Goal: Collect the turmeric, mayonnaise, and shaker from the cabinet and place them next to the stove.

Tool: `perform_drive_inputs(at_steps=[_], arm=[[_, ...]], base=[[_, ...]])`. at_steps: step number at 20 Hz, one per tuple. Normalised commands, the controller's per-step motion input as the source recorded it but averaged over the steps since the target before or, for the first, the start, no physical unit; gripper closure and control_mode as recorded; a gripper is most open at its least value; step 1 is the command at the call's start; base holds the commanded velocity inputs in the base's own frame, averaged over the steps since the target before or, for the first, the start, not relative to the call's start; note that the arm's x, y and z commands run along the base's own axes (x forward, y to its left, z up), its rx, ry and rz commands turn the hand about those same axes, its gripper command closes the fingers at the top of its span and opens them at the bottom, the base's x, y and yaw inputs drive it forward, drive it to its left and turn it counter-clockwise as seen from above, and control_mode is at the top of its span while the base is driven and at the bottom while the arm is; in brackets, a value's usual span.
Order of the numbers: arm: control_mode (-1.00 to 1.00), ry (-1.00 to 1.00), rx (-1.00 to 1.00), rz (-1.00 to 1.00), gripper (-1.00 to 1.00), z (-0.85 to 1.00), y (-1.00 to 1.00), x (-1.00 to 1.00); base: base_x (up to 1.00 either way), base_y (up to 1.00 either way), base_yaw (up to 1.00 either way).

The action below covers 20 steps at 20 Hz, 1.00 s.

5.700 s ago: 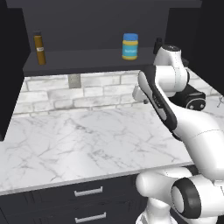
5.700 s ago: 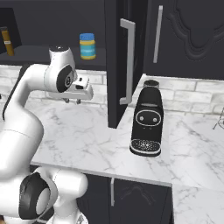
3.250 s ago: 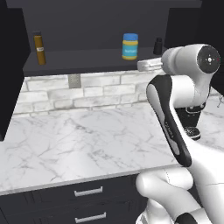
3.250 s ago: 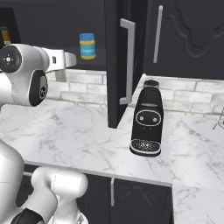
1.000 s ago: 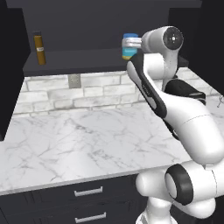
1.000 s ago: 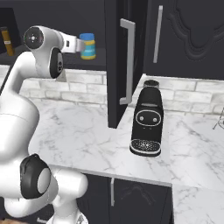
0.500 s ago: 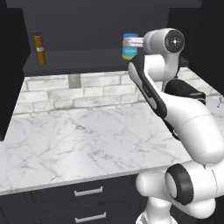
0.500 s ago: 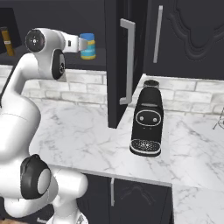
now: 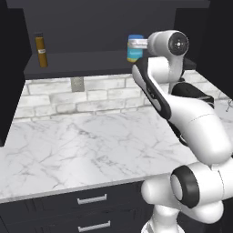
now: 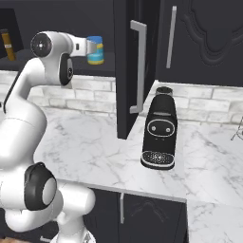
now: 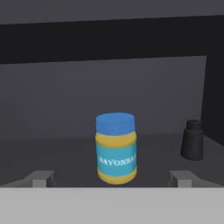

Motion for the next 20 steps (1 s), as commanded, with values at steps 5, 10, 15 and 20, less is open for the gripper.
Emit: perform_drive_inputs(at_steps=[5,10,15,20], arm=[[-1.00,0.00,0.00,-0.01,-1.00,0.00,0.00,0.25],[-1.00,0.01,0.00,-0.01,-1.00,0.00,-0.01,0.27],[-1.00,0.02,0.00,0.00,-1.00,0.00,0.00,0.32],[-1.00,0.06,0.00,0.00,-1.00,0.00,0.00,0.43]], base=[[0.00,0.00,0.00],[0.00,0.00,0.00],[0.00,0.00,0.00],[0.00,0.00,0.00]])
